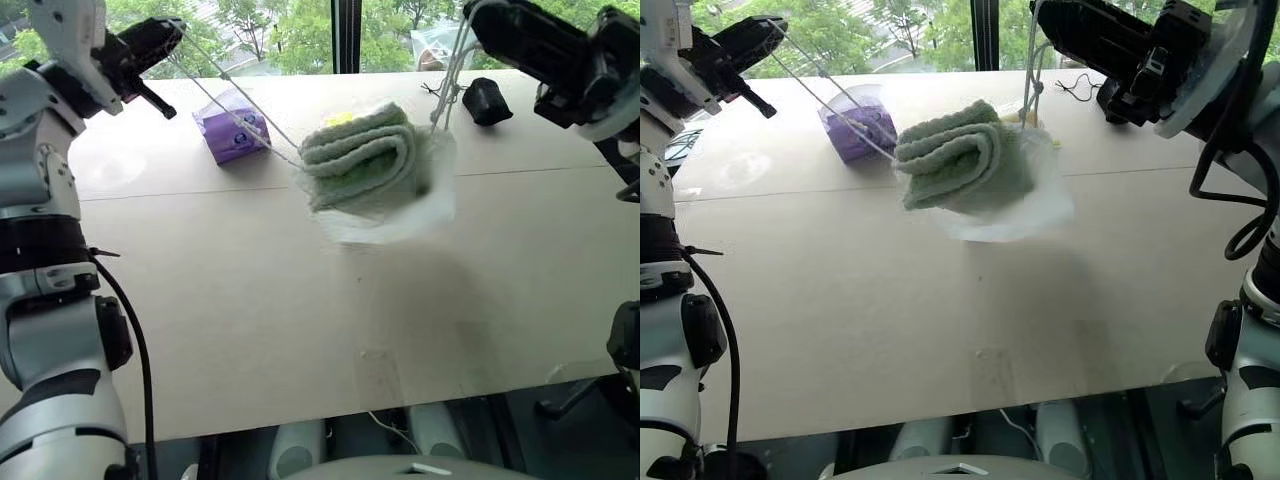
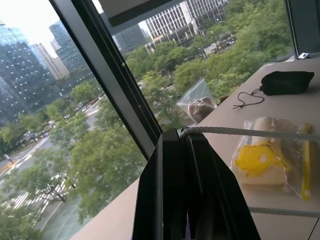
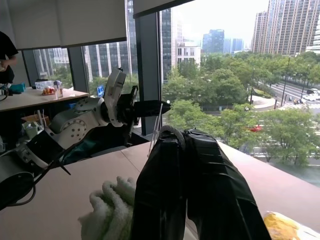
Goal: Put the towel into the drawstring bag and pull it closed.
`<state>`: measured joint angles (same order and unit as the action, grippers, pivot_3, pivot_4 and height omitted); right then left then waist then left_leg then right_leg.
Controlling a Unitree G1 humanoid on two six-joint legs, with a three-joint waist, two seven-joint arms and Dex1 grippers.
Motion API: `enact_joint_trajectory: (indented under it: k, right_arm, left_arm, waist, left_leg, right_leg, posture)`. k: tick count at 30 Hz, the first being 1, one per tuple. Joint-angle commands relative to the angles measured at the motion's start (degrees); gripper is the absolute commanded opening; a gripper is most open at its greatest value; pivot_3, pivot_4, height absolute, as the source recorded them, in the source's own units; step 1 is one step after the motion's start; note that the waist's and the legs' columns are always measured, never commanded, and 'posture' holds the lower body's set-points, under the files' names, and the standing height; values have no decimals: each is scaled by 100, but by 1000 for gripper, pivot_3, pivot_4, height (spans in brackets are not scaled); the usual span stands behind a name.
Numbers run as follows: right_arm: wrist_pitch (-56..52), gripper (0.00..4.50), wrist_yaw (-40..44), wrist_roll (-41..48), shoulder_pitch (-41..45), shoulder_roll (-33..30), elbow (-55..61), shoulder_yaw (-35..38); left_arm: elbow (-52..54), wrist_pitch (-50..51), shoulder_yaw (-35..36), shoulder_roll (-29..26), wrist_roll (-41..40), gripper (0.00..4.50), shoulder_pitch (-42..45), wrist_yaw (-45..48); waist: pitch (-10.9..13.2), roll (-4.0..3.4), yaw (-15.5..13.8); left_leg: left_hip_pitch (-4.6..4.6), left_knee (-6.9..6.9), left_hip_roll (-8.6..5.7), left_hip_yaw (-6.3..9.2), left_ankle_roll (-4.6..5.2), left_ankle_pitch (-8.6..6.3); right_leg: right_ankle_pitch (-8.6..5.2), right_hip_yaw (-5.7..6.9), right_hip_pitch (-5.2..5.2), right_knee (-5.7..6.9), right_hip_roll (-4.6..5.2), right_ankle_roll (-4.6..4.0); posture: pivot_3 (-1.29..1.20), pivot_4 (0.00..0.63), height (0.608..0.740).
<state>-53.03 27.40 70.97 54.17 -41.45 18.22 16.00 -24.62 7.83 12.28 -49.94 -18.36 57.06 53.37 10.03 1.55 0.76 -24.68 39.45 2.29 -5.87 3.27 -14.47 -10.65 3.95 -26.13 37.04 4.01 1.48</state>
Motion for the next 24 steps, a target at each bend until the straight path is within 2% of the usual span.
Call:
enact_joint_trajectory:
  k: [1, 6, 17, 24]
  right_arm:
    - [159, 0, 93, 35, 258, -63, 81, 105]
    - [322, 0, 73, -184, 561, 14, -184, 100]
    - [381, 0, 31, -132, 1452, 39, -874, 220]
    - [404, 0, -42, -183, 1796, 74, -1164, 293]
  left_arm:
    - [417, 214, 207, -105, -287, 63, 156, 94]
    - [321, 309, 204, -101, -361, 63, 539, 126]
    - [-1156, 58, 132, -290, -121, 63, 2044, 381]
    - [-1542, -59, 124, -242, 6, 63, 2519, 335]
  waist:
    - [0, 0, -1]
    - [0, 0, -14]
    - [0, 0, -7]
    - [0, 0, -12]
  left_leg:
    - [1, 0, 1, 1, 0, 0]
    - [-1, 3, 0, 1, 0, 0]
    - [-1, 0, -3, -1, 1, 0]
    - [-3, 1, -2, -2, 1, 0]
  right_leg:
    - [0, 0, 0, 1, -2, 0]
    - [0, 0, 1, 3, -1, 0]
    - [0, 0, 0, -2, -1, 1]
    - [0, 0, 0, -2, -1, 0]
  posture:
    - [0, 150, 740]
    - [0, 150, 740]
    - [0, 150, 740]
    - [0, 150, 740]
